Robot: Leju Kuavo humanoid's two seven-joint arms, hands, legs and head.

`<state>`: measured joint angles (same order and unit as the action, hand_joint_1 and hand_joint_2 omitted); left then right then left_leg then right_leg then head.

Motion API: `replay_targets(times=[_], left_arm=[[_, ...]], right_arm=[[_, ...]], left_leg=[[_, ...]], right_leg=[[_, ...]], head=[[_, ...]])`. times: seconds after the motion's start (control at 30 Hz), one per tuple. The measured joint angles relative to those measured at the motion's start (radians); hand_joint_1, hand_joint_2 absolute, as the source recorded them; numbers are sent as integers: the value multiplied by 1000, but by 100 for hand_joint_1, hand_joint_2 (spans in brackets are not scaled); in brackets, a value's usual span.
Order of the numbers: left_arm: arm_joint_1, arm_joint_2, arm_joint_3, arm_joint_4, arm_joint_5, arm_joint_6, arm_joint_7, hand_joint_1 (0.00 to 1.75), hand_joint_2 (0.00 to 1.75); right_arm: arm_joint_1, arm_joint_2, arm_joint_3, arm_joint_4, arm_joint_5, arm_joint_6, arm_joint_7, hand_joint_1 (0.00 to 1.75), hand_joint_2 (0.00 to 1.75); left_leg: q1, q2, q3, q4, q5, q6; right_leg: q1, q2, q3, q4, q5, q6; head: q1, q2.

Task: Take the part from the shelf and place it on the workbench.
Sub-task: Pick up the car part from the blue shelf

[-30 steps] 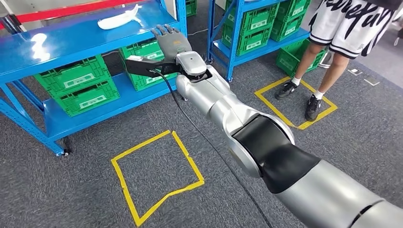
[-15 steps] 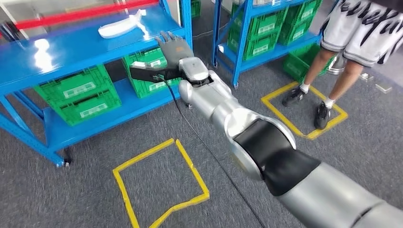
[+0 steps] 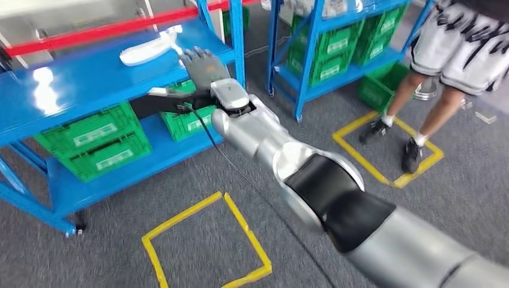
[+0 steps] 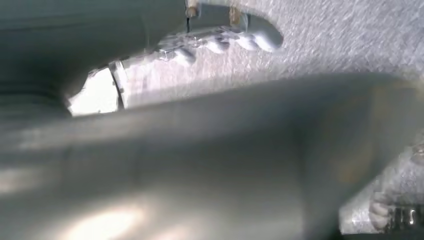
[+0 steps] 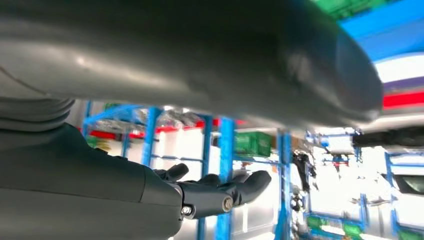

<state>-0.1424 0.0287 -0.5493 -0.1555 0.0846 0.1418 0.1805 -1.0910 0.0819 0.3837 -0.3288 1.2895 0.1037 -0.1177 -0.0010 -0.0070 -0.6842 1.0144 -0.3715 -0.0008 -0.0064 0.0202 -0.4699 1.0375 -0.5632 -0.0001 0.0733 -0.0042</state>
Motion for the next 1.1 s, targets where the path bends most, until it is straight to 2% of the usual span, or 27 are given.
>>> replay_targets(times=[0.03, 0.07, 0.1, 0.13, 0.17, 0.2, 0.23, 0.27, 0.3, 0.33, 0.37, 0.4, 0.43, 0.5, 0.53, 0.6, 0.67, 0.7, 0.73, 0.77, 0.8, 0.87, 0.9, 0.93, 1.03, 1.1], left_arm=[[-1, -1, 0, -1, 0, 0, -2, 0, 0], [-3, -1, 0, -1, 0, 0, -4, 0, 0], [-3, -1, 0, -1, 0, 0, -5, 0, 0], [-3, -1, 0, -1, 0, 0, -6, 0, 0], [-2, -1, 0, -1, 0, 0, -6, 0, 0], [-1, -2, 0, -1, 0, 0, -6, 0, 0], [0, -3, 0, -1, -1, 0, -5, 0, 0], [1, -3, 0, -1, -1, 0, -4, 0, 0], [1, -5, 0, -1, -2, 0, -3, 0, 0], [0, -6, 0, -1, -4, 0, -2, 0, 0], [-1, -7, 0, 0, -6, 0, -2, 0, 0], [-3, -8, 0, -1, -8, 0, -1, 0, 0], [-4, -8, 0, -1, -9, 0, 0, 0, 0], [-6, -8, 0, -2, -11, 0, 2, 0, 0], [-7, -8, 0, -2, -12, 0, 2, 0, 0], [-10, -9, 0, -2, -13, 0, 3, 0, 0], [-12, -11, 0, -3, -13, 0, 3, 0, 0], [-12, -12, -1, -2, -13, 0, 3, 0, 0], [-11, -12, -1, -2, -13, 0, 3, 0, 0], [-10, -12, -1, -2, -13, 0, 4, 0, 0], [-10, -12, -1, -1, -13, 0, 4, 0, 0], [-9, -10, -1, 0, -13, 0, 4, 0, 0], [-9, -9, -1, 0, -13, 0, 4, 0, 0], [-9, -8, -2, 0, -13, 0, 4, 0, 0], [-11, -10, -4, -1, -13, 0, 4, 0, 0], [-13, -11, -5, -1, -13, 0, 3, 0, 0]], right_arm=[[-5, 0, 1, -1, -2, -1, 0, 0, 0], [-8, 1, 3, -1, -2, -1, 0, 0, 0], [-8, 1, 5, -2, -2, -1, 0, 0, 0], [-5, 1, 7, -1, -3, -1, 0, 0, 0], [-1, 0, 9, -1, -4, -1, 2, 0, 0], [3, 0, 11, -1, -4, -1, 3, 0, 0], [7, -1, 12, 0, -6, -1, 3, 0, 0], [9, -3, 13, 0, -8, -1, 4, 0, 0], [11, -5, 14, 0, -10, -2, 4, 0, 0], [12, -7, 15, 1, -12, -3, 4, 0, 0], [13, -10, 16, 2, -14, -3, 4, 0, 0], [15, -12, 18, 2, -16, -4, 4, 0, 0], [16, -14, 20, 3, -18, -4, 4, 0, 0], [12, -15, 21, 2, -21, -6, 5, 0, 0], [8, -15, 22, 2, -22, -7, 6, 0, 0], [3, -15, 22, 0, -22, -7, 5, 0, 0], [6, -15, 23, 0, -25, -7, 5, 0, 0], [9, -15, 23, 0, -27, -6, 5, 0, 0], [11, -15, 24, 0, -31, -6, 6, 0, 0], [13, -15, 27, 0, -35, -5, 7, 0, 0], [13, -15, 29, 0, -39, -5, 8, 0, 0], [13, -15, 36, 0, -43, -5, 9, 0, 0], [13, -15, 38, 0, -43, -4, 9, 0, 0], [13, -14, 40, 0, -44, -4, 9, 0, 0], [9, -15, 41, -2, -45, -5, 10, 0, 0], [4, -16, 42, -2, -45, -5, 10, 0, 0]], left_leg=[[2, 0, 12, -4, -7, 7], [3, -1, 25, -7, -16, 12], [4, -1, 37, -9, -26, 16], [5, -1, 49, -9, -38, 18], [5, -2, 63, -9, -52, 19], [5, -4, 78, -9, -65, 19], [5, -6, 95, -8, -79, 19], [4, -7, 113, -8, -94, 17], [4, -9, 131, -8, -109, 14], [3, -9, 149, -5, -124, 11], [2, -11, 163, -3, -139, 6], [1, -12, 172, -4, -154, 1], [0, -14, 182, 1, -162, -6], [1, -14, 185, 23, -159, -19], [1, -12, 175, 57, -151, -25], [3, -7, 114, 155, -158, -34], [6, -5, 32, 255, -205, -43], [7, -4, -1, 279, -230, -47], [7, -3, -23, 278, -241, -48], [7, -2, -32, 249, -230, -45], [6, -1, -28, 197, -192, -39], [0, 0, -9, 69, -71, -22], [-4, -1, 1, 25, -31, -16], [-7, -2, 8, -2, -10, -10], [-3, -4, 49, -23, -20, 4], [1, -3, 78, -27, -30, 14]], right_leg=[[0, -3, -20, 42, 15, 5], [-1, -5, -55, 96, 22, 9], [-2, -8, -99, 157, 17, 13], [-2, -10, -146, 211, -6, 17], [-3, -11, -188, 247, -41, 20], [-3, -11, -219, 258, -73, 22], [-3, -12, -237, 244, -89, 22], [-3, -12, -243, 205, -76, 20], [-2, -13, -238, 144, -26, 16], [1, -14, -233, 79, 45, 11], [4, -16, -225, 29, 104, 5], [7, -17, -217, -3, 149, -1], [10, -16, -211, -14, 164, -8], [9, -14, -185, -17, 154, -24], [7, -13, -172, -21, 147, -34], [5, -13, -144, -24, 130, -47], [5, -12, -118, -25, 107, -50], [5, -11, -104, -25, 95, -50], [5, -9, -89, -25, 82, -49], [5, -7, -73, -25, 69, -48], [5, -6, -56, -25, 56, -47], [6, -4, -29, -26, 31, -41], [7, -3, -19, -29, 17, -36], [8, -2, -7, -28, 11, -29], [10, -3, 11, 0, 15, -12], [7, -7, -33, 82, 4, -3]], head=[[2, 0], [4, 0], [6, 0], [6, 0], [7, 0], [8, 0], [8, 0], [9, 0], [10, 0], [9, 0], [8, 0], [6, 0], [5, 0], [5, 0], [4, 0], [2, 0], [1, 0], [0, 0], [1, 0], [0, 0], [0, 0], [-1, 0], [-1, 0], [-2, 0], [2, 0], [3, 0]])
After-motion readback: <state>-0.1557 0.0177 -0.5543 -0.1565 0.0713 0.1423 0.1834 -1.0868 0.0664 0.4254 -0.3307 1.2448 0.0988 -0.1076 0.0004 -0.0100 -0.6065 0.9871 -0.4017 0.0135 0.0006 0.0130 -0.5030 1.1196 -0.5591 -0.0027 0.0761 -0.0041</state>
